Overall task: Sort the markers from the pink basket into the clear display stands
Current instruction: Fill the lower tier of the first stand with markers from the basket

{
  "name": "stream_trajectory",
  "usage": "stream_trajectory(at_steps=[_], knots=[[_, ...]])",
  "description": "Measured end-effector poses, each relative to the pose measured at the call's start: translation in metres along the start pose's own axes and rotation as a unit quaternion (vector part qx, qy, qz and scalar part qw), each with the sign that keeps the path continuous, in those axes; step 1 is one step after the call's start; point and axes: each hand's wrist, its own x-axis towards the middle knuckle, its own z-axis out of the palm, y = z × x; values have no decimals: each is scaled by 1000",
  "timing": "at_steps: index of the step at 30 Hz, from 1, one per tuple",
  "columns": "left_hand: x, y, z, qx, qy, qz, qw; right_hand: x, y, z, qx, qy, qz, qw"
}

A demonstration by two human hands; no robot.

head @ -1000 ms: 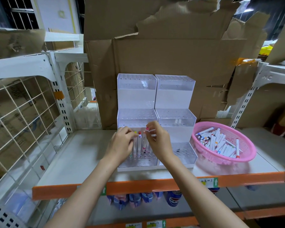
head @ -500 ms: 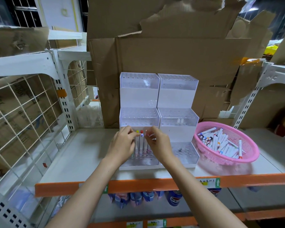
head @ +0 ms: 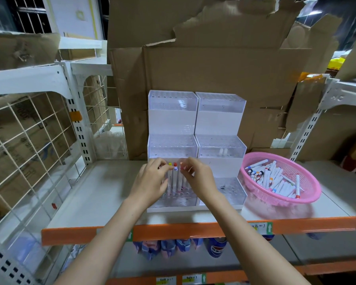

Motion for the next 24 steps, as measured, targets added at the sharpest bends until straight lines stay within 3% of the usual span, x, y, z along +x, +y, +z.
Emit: stream_trajectory(at_steps=[6,15,20,24], knots=[[-9,1,3,38,-33,-4,999,-8,-4,-2,-76,-43,-24,996],[1,24,8,86,-12,12,996,-13,8,-25,-128,-7,-59,990],[28,71,22,79,-26,23,996,-26,32,-66,-218,26,-27,975],[53,116,45,63,-51,63,995,-35,65,-107,-269,21,49,962]])
